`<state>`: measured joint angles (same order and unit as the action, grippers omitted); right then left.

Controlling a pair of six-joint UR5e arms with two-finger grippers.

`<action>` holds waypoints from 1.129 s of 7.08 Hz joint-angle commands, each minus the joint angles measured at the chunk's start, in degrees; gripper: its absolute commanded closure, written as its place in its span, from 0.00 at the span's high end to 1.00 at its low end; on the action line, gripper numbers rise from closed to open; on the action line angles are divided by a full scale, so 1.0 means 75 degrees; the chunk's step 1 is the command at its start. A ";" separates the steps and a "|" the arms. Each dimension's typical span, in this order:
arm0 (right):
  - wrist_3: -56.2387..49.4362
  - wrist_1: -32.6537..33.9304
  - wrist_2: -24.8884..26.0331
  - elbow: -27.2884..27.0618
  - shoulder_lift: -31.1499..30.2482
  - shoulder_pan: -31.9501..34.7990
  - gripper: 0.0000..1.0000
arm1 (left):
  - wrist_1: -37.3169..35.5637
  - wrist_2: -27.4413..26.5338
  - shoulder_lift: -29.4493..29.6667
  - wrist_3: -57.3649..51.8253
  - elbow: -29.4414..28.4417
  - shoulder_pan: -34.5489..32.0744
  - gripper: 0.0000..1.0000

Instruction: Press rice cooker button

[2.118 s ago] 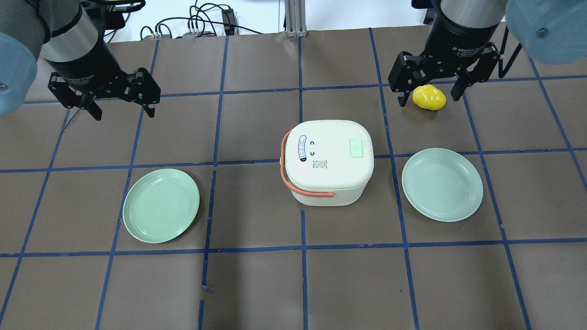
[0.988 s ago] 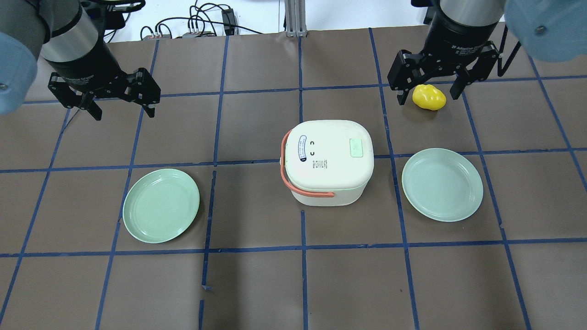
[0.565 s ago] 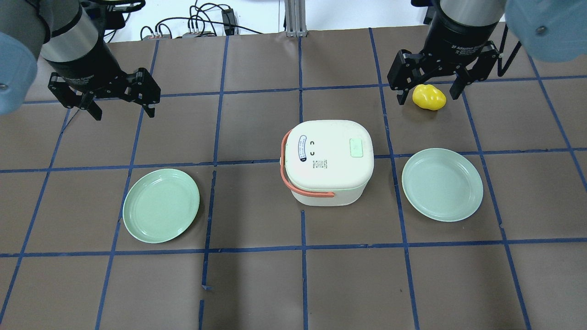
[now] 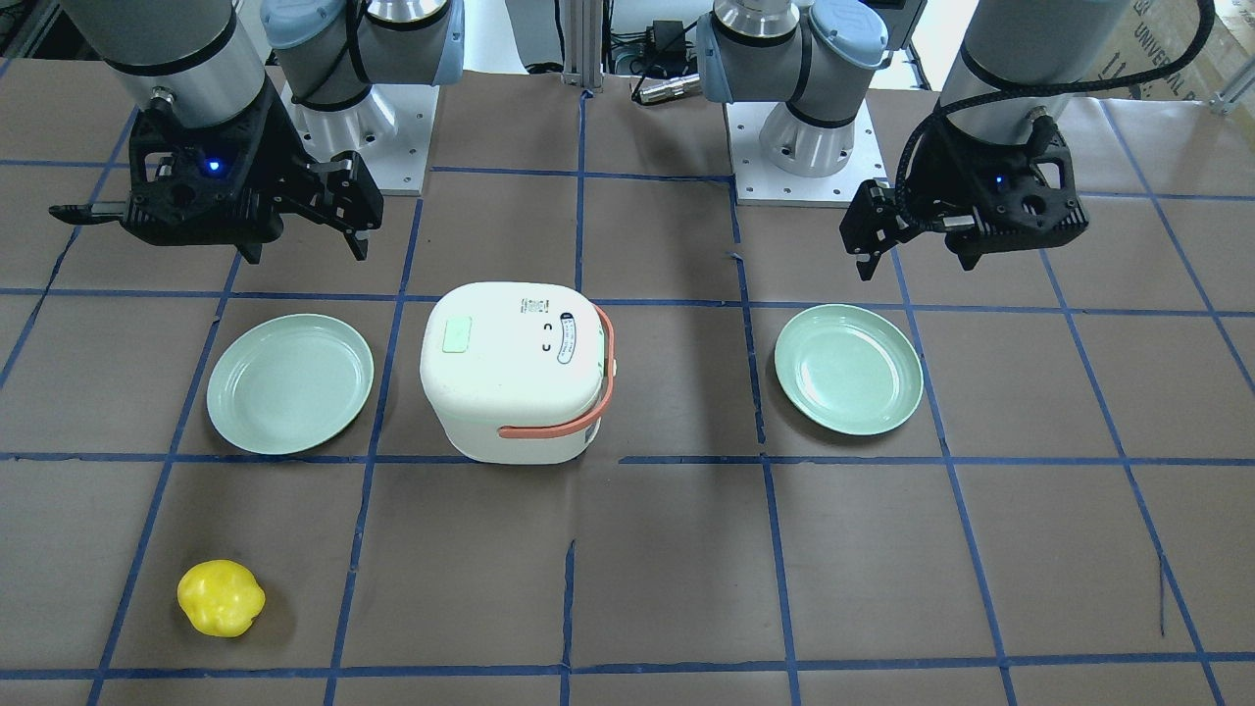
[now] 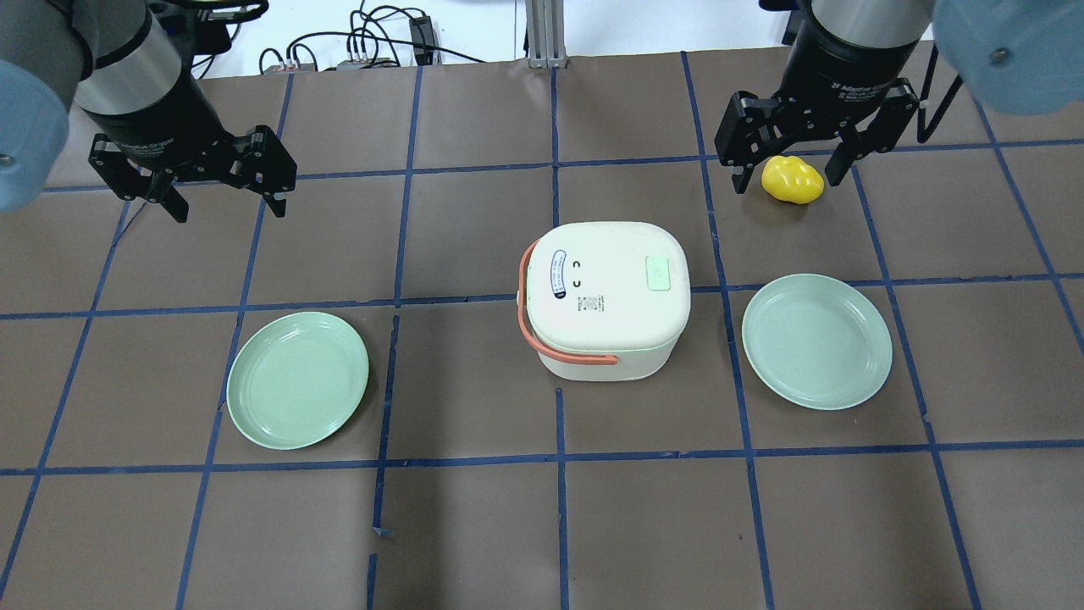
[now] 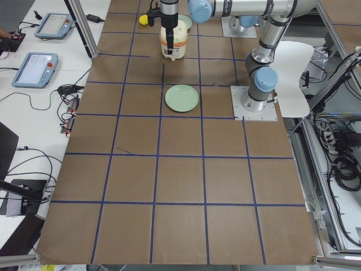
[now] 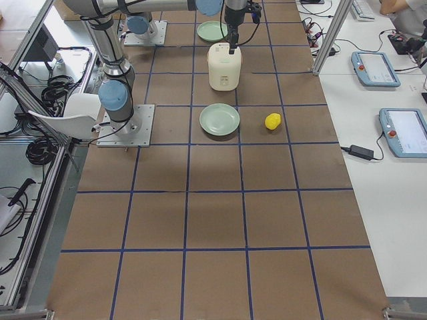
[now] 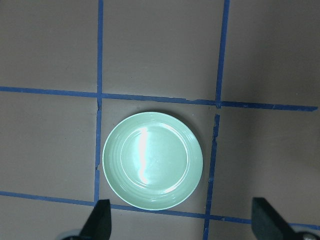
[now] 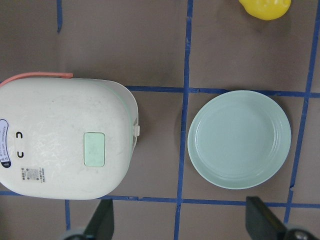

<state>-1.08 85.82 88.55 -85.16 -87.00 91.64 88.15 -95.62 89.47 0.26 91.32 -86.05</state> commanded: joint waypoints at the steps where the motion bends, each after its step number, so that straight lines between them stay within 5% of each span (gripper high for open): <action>1: 0.0027 -0.0005 0.0006 0.0010 -0.0001 0.0004 0.92 | 0.0000 0.0000 0.0000 0.0000 0.0000 0.0000 1.00; 8: 0.0039 0.0041 -0.0018 0.0022 0.0057 0.0004 0.96 | 0.0000 0.0000 0.0000 0.0000 0.0000 0.0000 1.00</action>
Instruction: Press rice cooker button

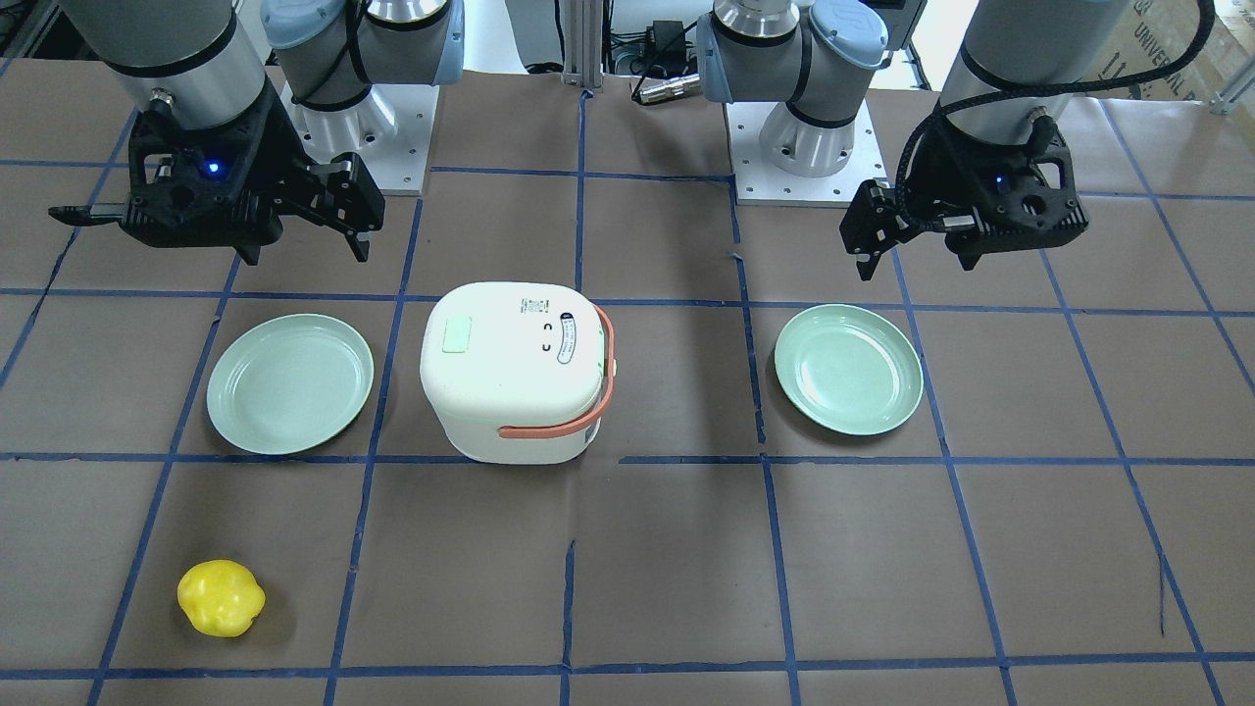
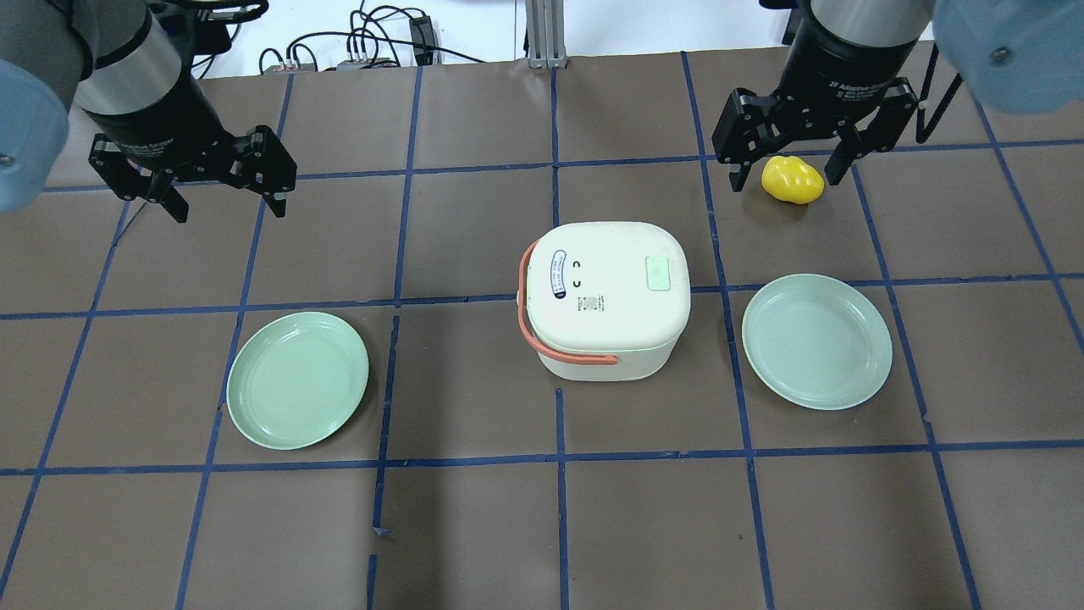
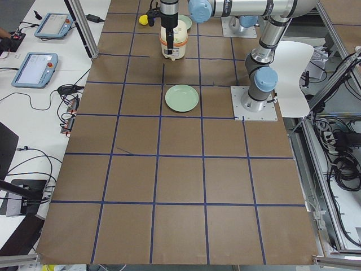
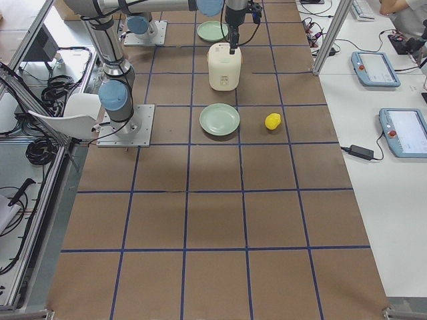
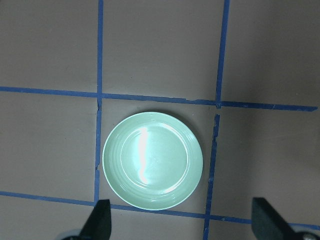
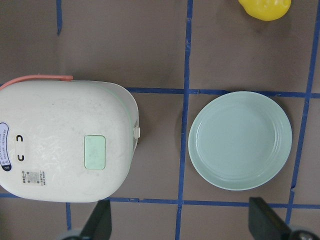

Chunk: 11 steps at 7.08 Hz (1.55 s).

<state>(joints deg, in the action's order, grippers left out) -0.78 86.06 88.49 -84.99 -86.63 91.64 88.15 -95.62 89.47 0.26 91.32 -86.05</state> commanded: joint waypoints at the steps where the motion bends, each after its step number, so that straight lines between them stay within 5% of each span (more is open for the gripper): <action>1: 0.0010 0.0009 -0.0010 0.0023 0.0008 -0.0008 0.96 | 0.0000 0.0000 0.0000 0.0000 0.0000 0.0000 1.00; 9: 0.0210 -0.0026 -0.0021 0.0082 0.0008 0.0015 0.92 | 0.0000 0.0000 0.0000 0.0000 0.0000 0.0000 1.00; 10: 0.0221 -0.0038 -0.0021 0.0082 -0.0027 0.0027 0.86 | 0.0000 0.0000 0.0000 0.0000 0.0000 0.0000 1.00; 11: 0.0430 -0.0049 -0.0091 0.0059 -0.0016 0.0120 0.54 | 0.0000 0.0000 0.0000 0.0000 0.0000 0.0000 1.00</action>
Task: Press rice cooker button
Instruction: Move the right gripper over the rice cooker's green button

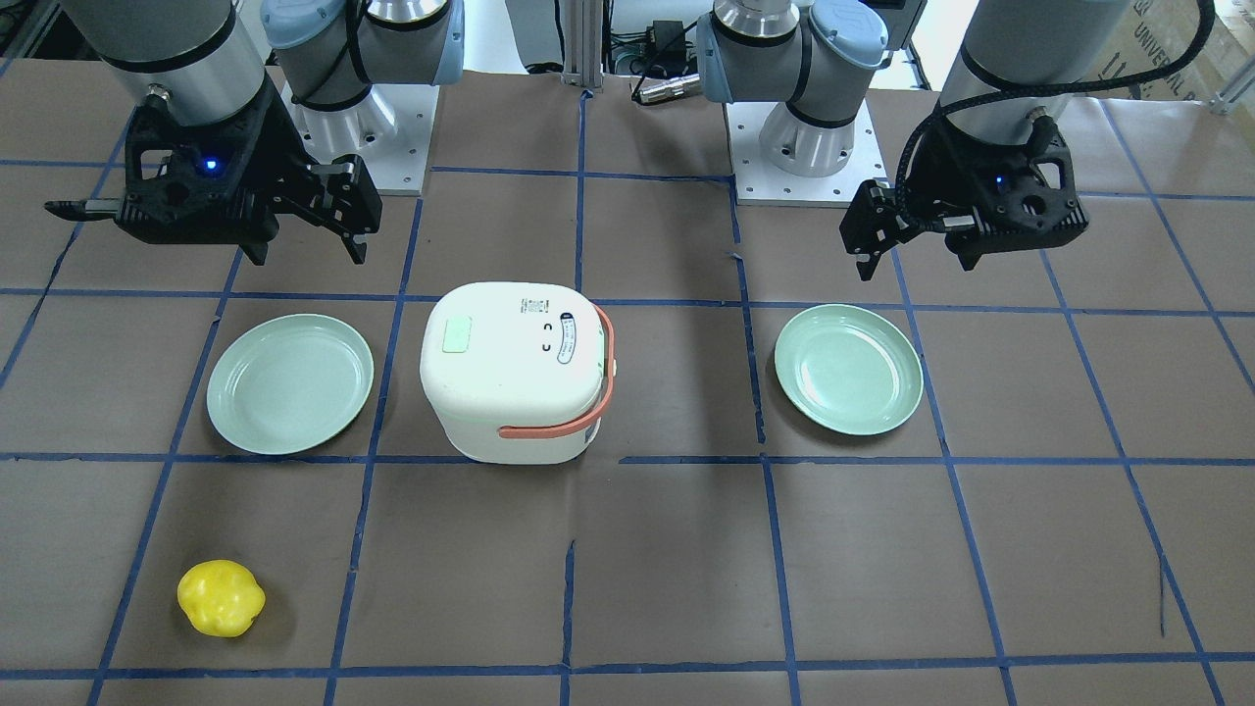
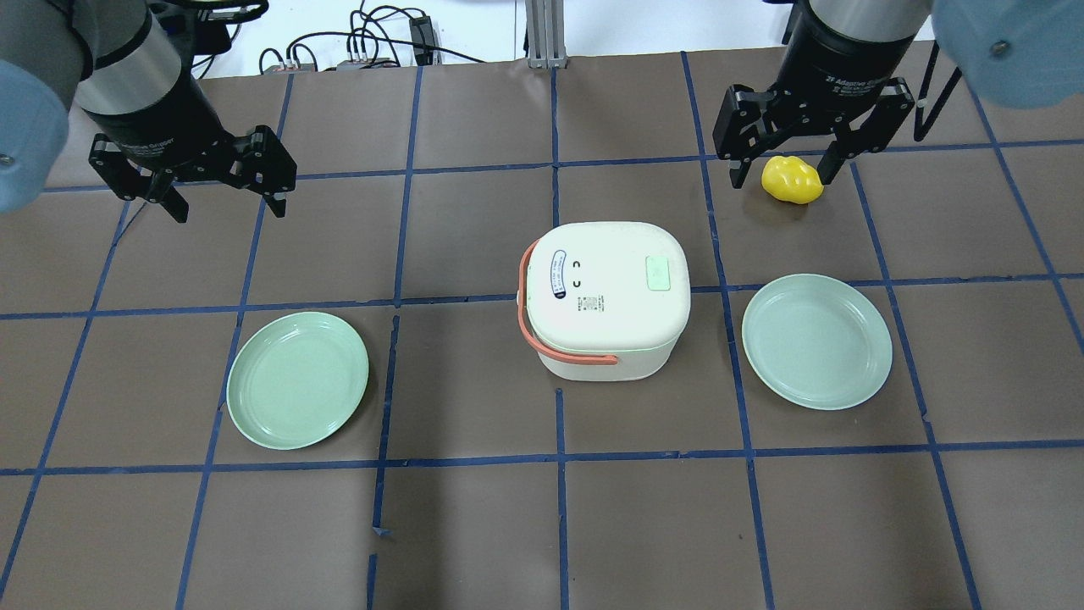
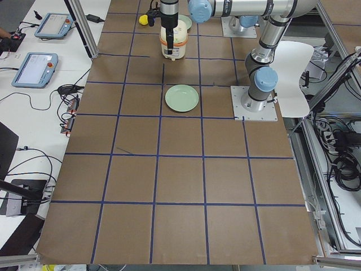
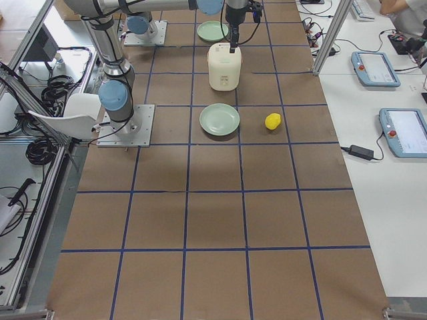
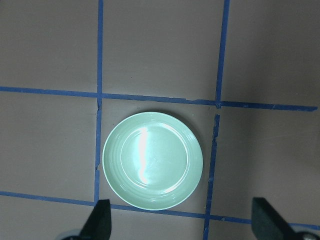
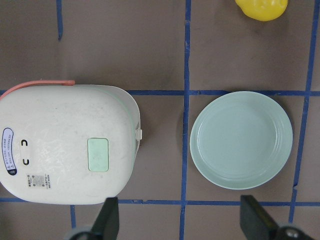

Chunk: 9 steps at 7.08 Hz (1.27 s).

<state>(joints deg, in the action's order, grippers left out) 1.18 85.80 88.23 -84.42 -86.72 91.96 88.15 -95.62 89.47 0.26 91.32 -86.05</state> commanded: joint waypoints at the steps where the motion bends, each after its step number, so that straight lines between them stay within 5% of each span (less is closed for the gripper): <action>1: 0.1005 0.0020 -0.0486 -0.0063 0.0008 0.0346 0.26 | 0.0000 0.0000 0.0000 0.0000 0.0000 0.0000 1.00; 5: 0.1856 0.0627 -0.0408 -0.0518 0.0500 0.0946 0.11 | 0.0000 0.0000 0.0000 0.0000 0.0000 0.0000 1.00; 7: 0.1963 0.1807 -0.0408 -0.1256 0.0524 0.0958 0.11 | 0.0000 0.0000 0.0000 0.0000 0.0000 0.0000 1.00; 9: 0.2068 0.2024 -0.0431 -0.1435 0.0664 0.1086 0.11 | 0.0000 0.0000 0.0000 0.0000 0.0000 0.0000 1.00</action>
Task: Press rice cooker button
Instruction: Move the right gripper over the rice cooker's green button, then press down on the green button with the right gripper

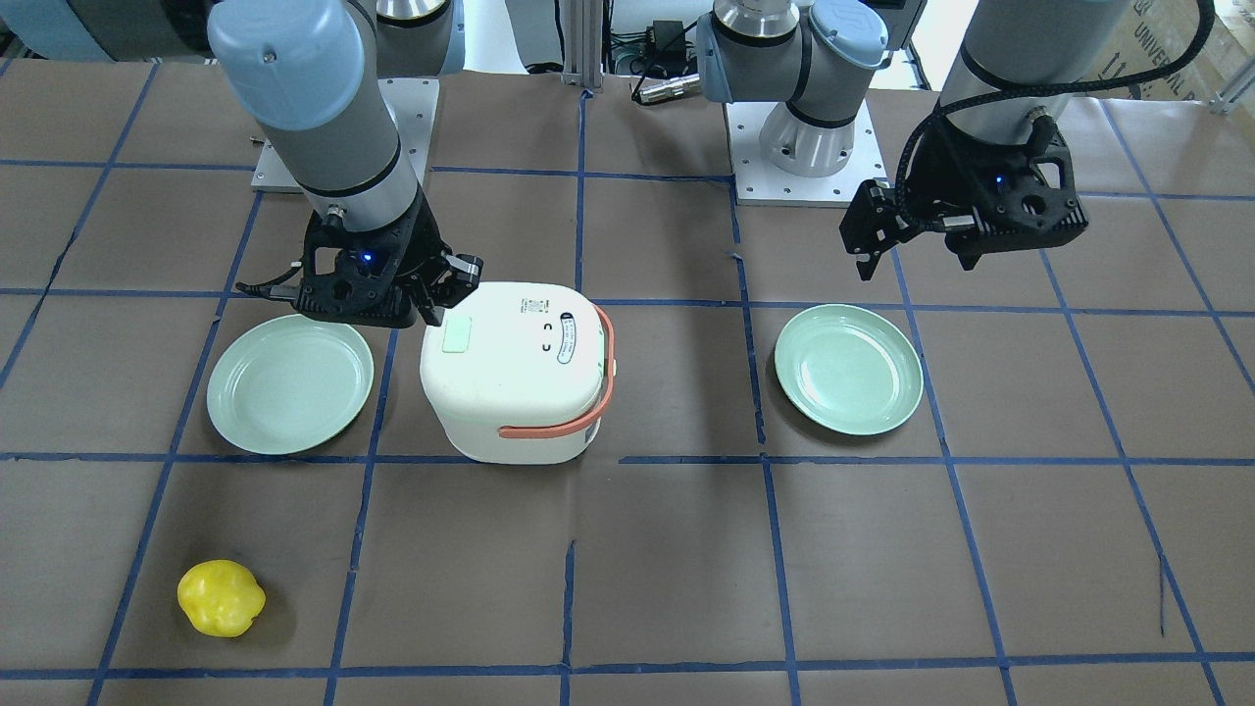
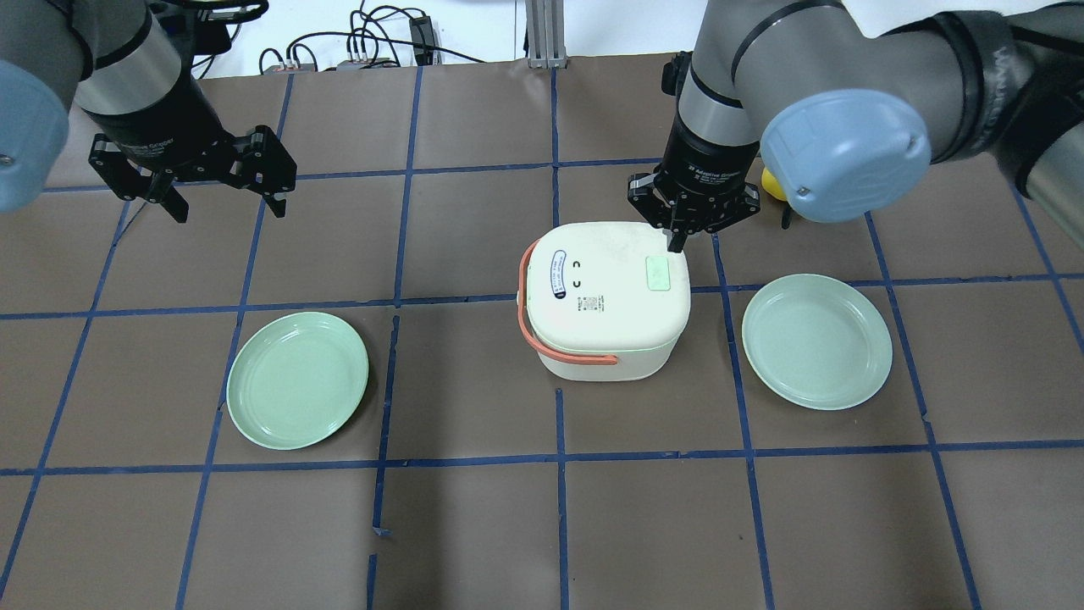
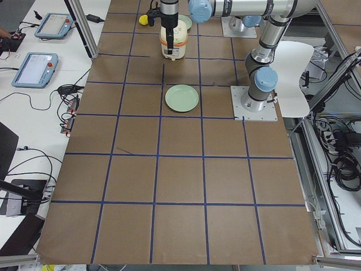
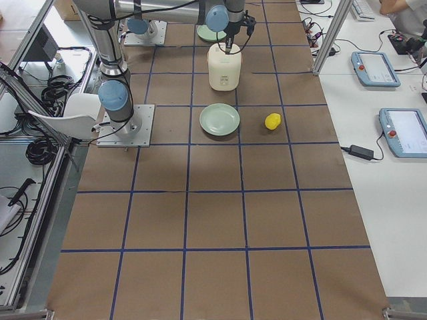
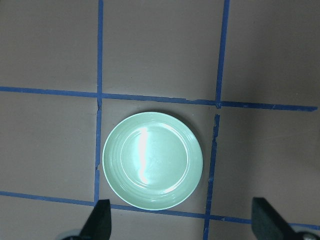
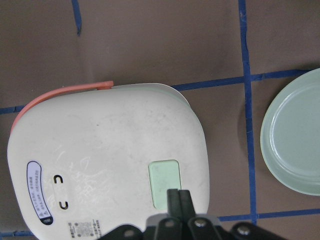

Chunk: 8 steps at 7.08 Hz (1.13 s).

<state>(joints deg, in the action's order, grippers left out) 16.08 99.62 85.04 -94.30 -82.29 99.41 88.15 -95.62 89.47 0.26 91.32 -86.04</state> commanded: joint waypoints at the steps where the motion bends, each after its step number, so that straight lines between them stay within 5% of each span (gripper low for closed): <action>1: 0.0117 0.0402 0.0005 -0.0130 0.0202 0.0116 0.11 | 0.0000 0.0000 0.0000 0.0000 0.0000 0.0000 1.00; 8: -0.0269 0.0428 0.0181 -0.0282 0.0250 0.0163 0.11 | 0.0000 0.0000 0.0000 0.0000 0.0000 0.0000 1.00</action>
<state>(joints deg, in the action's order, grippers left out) 14.17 102.85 86.38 -95.79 -80.06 100.63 88.15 -95.62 89.47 0.26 91.32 -86.05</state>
